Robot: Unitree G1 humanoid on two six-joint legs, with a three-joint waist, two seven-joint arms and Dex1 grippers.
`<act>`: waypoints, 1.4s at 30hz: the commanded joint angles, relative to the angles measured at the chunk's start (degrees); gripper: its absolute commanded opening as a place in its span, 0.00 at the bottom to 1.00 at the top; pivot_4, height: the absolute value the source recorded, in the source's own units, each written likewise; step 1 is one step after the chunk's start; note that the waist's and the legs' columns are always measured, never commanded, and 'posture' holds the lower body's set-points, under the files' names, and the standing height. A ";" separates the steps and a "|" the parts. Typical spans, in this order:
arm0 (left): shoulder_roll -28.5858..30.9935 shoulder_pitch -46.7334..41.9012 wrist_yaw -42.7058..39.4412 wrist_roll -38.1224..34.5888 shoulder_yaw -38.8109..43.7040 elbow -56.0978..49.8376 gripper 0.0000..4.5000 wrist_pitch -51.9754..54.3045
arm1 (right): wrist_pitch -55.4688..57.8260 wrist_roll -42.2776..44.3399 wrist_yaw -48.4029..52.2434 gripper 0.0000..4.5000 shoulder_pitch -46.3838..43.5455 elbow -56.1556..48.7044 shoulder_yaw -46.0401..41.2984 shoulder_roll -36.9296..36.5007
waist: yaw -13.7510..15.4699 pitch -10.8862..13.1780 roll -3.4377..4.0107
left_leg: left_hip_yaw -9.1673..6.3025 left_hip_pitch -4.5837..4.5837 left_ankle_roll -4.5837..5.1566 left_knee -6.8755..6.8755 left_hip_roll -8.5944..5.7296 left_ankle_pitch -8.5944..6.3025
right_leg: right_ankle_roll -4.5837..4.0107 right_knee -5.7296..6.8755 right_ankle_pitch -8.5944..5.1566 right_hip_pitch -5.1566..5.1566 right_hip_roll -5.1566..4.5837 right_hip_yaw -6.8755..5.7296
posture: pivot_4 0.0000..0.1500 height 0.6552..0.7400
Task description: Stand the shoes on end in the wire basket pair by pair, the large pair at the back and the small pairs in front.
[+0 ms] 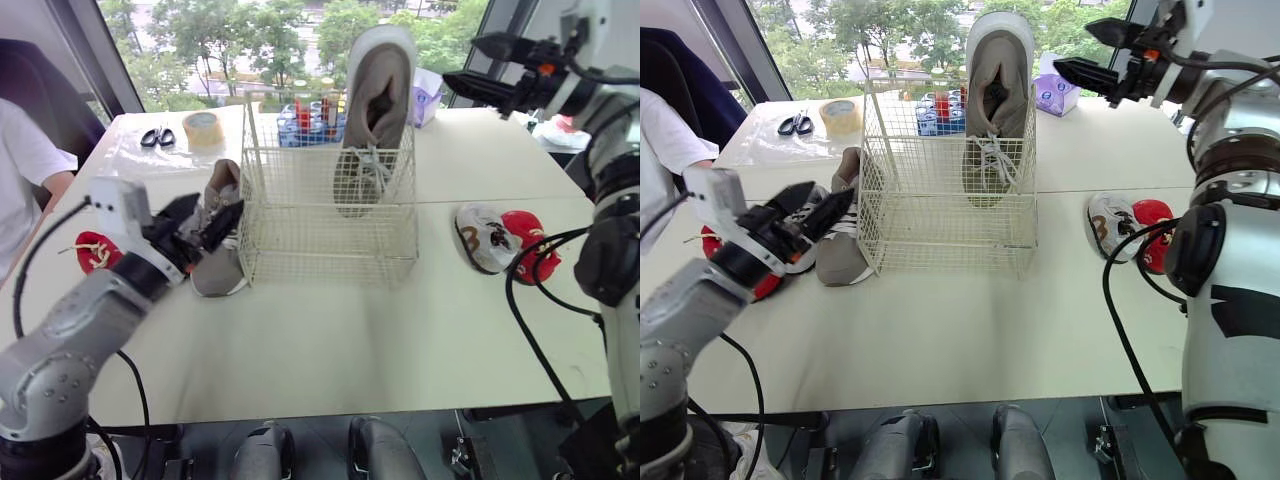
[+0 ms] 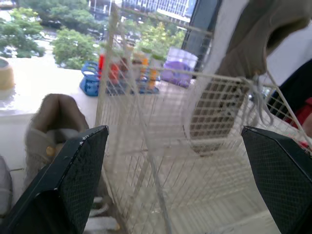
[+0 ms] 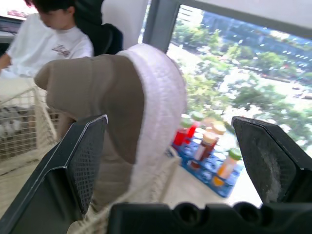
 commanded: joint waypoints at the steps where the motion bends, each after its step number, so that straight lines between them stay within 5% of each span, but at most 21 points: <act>1: 8.18 -5.90 1.92 3.87 2.98 5.41 1.00 3.27 | 4.51 5.08 4.32 0.98 -0.78 -7.97 -3.21 -3.85 | 0.14 0.05 0.00 | 0.00 -0.01 0.00 0.00 0.00 0.00 | 0.00 0.00 0.00 0.00 0.00 0.00 | 1.00 1.00; 3: 12.12 -9.80 1.94 6.40 2.08 9.41 1.00 4.81 | 10.31 6.47 8.51 0.98 2.74 -17.19 -1.48 -4.88 | 0.10 0.06 0.10 | -0.01 -0.03 0.00 -0.01 -0.01 0.00 | 0.01 0.00 0.00 -0.02 0.00 -0.02 | 1.00 1.00; 6: 19.73 -19.55 -8.74 8.83 -4.41 20.86 1.00 9.13 | 29.96 15.00 11.71 0.98 21.77 -55.39 3.48 -7.66 | 0.34 -0.07 -0.18 | -0.12 0.00 -0.02 -0.03 0.01 -0.01 | 0.03 0.00 -0.01 0.08 -0.01 -0.15 | 1.00 1.00; 12: 21.80 -34.04 -23.63 20.63 -18.74 41.39 1.00 11.14 | 49.97 29.85 -4.23 0.98 40.31 -93.17 3.97 -0.91 | 0.01 -0.02 0.14 | -0.11 0.10 -0.09 -0.03 0.00 0.02 | 0.04 0.15 -0.01 0.09 -0.03 -0.24 | 1.00 1.00; 19: 13.25 -45.65 -32.48 33.20 -26.93 61.11 1.00 7.09 | 56.59 31.11 -22.31 0.98 47.05 -105.37 5.91 6.88 | 1.26 -0.03 -0.07 | -0.14 -0.05 -0.23 0.05 -0.02 0.12 | 0.02 0.16 -0.01 -0.01 0.06 -0.24 | 1.00 1.00; 32: -2.91 -58.51 -44.39 53.09 -32.89 92.76 1.00 -11.17 | 52.89 28.26 -29.61 0.98 48.66 -104.01 11.03 7.94 | 1.16 -0.05 -0.24 | 0.07 -0.09 0.25 0.14 -0.12 -0.14 | 0.04 0.04 -0.01 0.02 0.08 -0.20 | 1.00 1.00; 41: -6.14 -59.99 -45.51 57.16 -30.42 95.75 0.03 -8.78 | 52.06 28.10 -30.99 1.00 49.22 -103.31 10.45 7.44 | 1.36 -0.05 -0.25 | -0.05 -0.06 0.37 0.15 -0.05 -0.21 | 0.04 0.10 -0.01 0.03 0.06 -0.18 | 1.00 1.00; 42: -6.17 -59.83 -45.56 57.02 -29.81 95.10 0.01 -7.94 | 52.09 28.21 -30.95 1.00 49.35 -103.35 10.24 7.30 | 1.37 -0.06 -0.25 | -0.07 -0.07 0.37 0.16 -0.05 -0.21 | 0.04 0.10 0.00 0.03 0.06 -0.18 | 1.00 1.00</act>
